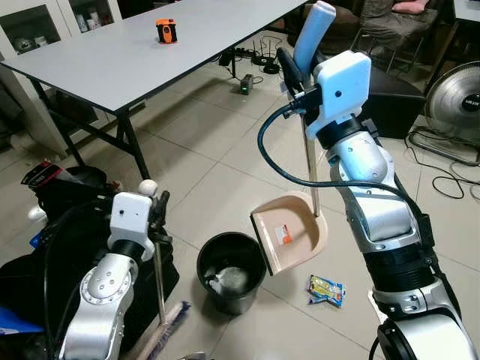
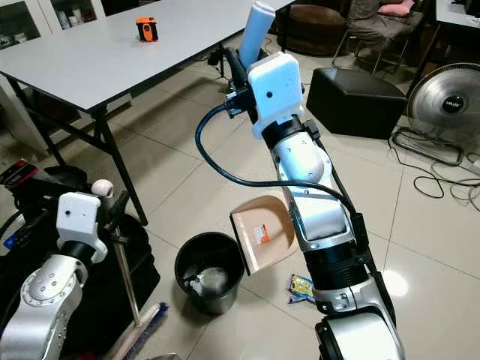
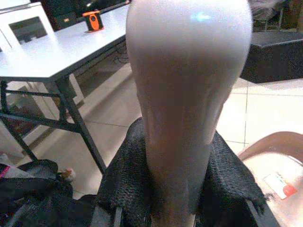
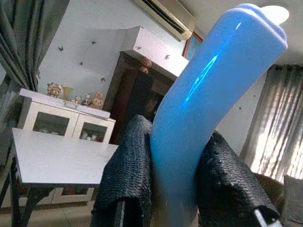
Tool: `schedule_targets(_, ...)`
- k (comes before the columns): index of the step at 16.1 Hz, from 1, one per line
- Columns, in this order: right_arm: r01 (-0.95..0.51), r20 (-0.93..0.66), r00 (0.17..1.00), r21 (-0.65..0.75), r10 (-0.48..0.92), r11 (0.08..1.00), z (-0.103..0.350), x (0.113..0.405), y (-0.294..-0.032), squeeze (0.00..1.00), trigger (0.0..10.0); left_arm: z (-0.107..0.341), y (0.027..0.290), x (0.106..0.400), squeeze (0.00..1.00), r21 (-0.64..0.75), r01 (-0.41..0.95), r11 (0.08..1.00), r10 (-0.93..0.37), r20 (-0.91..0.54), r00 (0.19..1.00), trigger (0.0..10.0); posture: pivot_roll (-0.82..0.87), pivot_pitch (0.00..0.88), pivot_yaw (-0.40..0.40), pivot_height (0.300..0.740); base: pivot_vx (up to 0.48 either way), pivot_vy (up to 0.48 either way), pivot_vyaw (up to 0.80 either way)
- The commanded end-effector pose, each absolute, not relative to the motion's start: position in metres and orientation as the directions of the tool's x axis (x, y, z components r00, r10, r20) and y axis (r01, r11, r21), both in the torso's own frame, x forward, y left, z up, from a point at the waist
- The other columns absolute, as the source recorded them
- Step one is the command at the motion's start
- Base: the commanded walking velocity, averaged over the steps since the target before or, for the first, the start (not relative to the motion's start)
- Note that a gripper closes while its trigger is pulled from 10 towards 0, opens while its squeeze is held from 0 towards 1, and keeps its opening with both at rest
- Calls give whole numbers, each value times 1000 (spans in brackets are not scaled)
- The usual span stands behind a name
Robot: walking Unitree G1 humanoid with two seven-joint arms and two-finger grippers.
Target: Sweep floor
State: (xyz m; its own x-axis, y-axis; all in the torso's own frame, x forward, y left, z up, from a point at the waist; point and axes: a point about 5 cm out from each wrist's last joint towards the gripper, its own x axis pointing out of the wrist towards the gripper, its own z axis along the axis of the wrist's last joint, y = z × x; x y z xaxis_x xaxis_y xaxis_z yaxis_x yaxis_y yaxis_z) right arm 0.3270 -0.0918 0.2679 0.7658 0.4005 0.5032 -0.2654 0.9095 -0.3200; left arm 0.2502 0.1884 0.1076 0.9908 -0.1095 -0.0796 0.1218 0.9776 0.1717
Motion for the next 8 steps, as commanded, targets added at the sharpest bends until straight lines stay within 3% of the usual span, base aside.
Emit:
schedule_targets(1,-192,570,751,-296,335,936,287,324,-106,0,10000,113,185,254,0,182,128,975,-119,-60,991,10000,34,0,21,740,0,0,0)
schedule_targets(3,-128,569,780,-261,260,957,286,325,-123,0,10000,114,181,256,0,169,142,975,-134,-57,989,10000,28,0,22,740,0,0,0)
schedule_targets(6,50,514,855,-224,74,973,272,319,-170,0,10000,115,168,263,0,149,203,968,-196,-56,979,10000,17,0,22,740,0,0,0)
schedule_targets(8,83,472,881,-210,26,974,258,315,-181,0,10000,116,163,268,0,145,221,964,-216,-52,975,10000,12,0,24,740,0,0,0)
